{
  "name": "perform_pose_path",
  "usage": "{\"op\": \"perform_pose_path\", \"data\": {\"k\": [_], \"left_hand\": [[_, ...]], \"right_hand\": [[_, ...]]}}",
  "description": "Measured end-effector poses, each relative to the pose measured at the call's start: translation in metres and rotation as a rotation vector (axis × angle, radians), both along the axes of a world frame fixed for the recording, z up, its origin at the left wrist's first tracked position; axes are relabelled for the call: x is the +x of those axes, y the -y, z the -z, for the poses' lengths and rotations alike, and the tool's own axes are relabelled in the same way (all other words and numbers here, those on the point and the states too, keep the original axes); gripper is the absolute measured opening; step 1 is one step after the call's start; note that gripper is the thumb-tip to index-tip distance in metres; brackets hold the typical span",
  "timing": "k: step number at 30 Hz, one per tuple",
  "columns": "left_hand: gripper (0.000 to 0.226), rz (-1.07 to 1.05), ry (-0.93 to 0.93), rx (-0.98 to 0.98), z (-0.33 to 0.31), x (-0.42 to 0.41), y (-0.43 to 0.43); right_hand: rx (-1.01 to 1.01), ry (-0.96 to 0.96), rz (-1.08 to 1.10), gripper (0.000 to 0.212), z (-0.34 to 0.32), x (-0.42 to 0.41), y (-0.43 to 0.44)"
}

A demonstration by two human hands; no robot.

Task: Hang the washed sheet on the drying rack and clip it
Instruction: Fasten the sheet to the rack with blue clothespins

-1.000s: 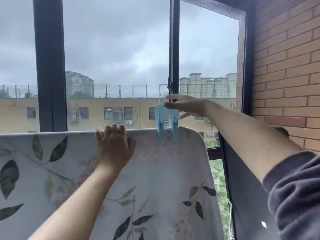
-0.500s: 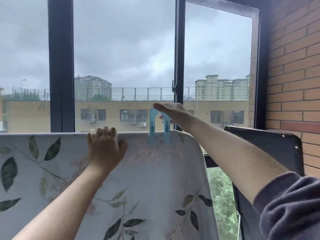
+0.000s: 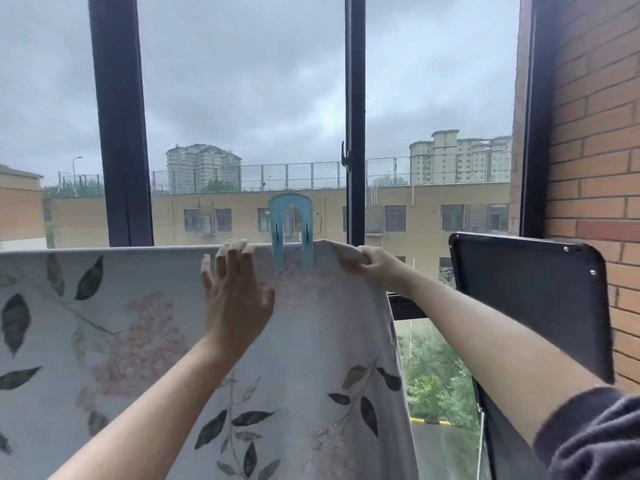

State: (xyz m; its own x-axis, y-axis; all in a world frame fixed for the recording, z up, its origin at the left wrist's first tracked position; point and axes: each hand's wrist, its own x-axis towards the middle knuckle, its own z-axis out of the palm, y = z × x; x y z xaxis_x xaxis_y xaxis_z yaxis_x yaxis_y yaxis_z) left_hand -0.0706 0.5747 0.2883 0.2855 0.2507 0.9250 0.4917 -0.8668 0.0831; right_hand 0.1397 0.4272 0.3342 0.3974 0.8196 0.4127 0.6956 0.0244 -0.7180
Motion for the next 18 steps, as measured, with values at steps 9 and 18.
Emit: {"op": "perform_pose_path", "data": {"k": [9,18], "left_hand": [[0.046,0.13,-0.39,0.343,-0.018,0.079,0.079],[0.039,-0.065,-0.463,0.187,-0.018,0.121,0.094]], "right_hand": [[-0.775,0.224,0.019,0.021,0.117,0.048,0.035],[-0.722,0.453,0.319,0.011,0.145,0.094,0.067]]}}
